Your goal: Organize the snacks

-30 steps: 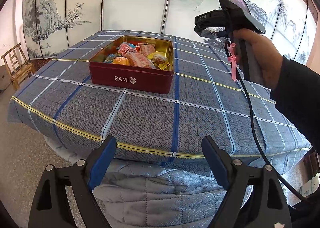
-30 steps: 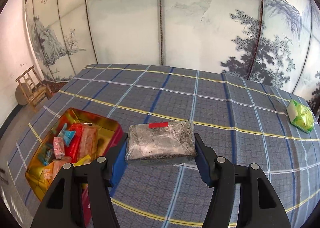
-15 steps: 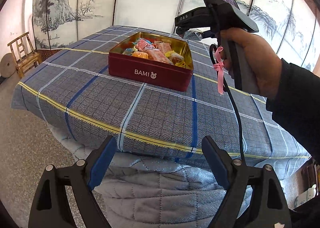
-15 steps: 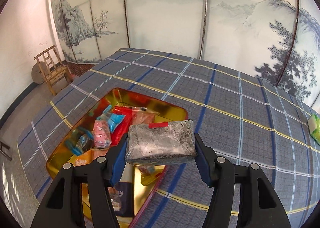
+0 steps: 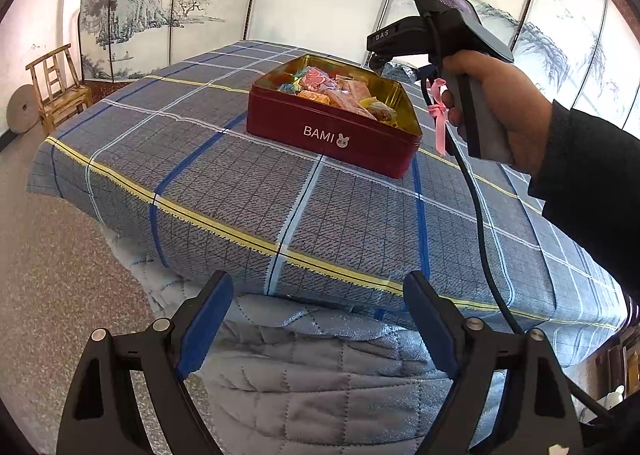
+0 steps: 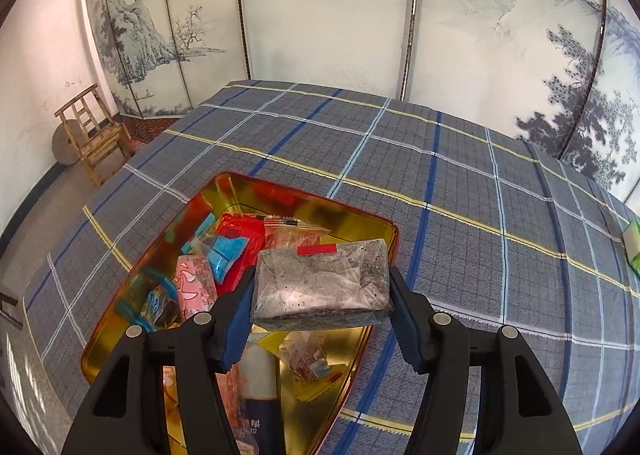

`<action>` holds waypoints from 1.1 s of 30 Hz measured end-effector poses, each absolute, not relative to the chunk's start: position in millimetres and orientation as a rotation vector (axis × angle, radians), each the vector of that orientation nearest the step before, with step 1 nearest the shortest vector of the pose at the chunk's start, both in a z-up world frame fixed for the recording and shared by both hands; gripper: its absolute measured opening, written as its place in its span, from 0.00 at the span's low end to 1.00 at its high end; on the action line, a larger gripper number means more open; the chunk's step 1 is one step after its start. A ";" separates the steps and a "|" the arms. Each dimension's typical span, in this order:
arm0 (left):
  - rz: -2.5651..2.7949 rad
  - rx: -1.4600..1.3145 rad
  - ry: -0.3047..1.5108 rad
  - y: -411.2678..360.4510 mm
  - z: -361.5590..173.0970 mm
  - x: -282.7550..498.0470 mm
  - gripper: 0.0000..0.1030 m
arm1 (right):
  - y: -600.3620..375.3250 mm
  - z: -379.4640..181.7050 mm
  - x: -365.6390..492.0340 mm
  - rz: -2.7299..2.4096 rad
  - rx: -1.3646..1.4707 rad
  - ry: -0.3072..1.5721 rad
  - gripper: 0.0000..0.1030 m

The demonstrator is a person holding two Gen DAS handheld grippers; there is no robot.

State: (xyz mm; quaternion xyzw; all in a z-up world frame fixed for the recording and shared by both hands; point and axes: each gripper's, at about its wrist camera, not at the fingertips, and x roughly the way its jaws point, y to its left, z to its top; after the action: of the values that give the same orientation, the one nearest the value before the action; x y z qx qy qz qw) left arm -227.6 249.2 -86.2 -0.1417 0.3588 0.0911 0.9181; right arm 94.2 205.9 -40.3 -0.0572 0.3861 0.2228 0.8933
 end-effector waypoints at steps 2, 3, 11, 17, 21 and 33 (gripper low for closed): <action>0.191 -0.299 0.748 251.2 -89.6 -227.1 0.82 | 207.3 -43.3 101.2 0.453 -0.117 0.815 0.60; 0.194 -0.305 0.753 252.5 -91.1 -226.8 0.82 | 208.2 -45.6 104.3 0.446 -0.117 0.824 0.60; 0.199 -0.291 0.766 252.4 -93.8 -223.6 0.82 | 212.7 -58.7 113.2 0.423 -0.132 0.833 0.60; 0.208 -0.267 0.772 249.8 -92.0 -223.8 0.82 | 206.7 -56.0 115.8 0.485 -0.072 0.834 0.63; 0.220 -0.246 0.765 247.5 -85.8 -224.4 0.82 | 187.3 -41.5 112.6 0.528 0.016 0.808 0.71; 0.481 -0.065 0.608 239.0 -28.3 -190.6 1.00 | 131.2 -19.6 12.9 0.388 -0.241 0.568 0.89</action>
State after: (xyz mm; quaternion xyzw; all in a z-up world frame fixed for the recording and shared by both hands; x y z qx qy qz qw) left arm -190.6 239.0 -28.3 -0.0316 0.2963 0.2346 0.9253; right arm 12.9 131.2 -19.6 -0.1179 0.2776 0.1897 0.9344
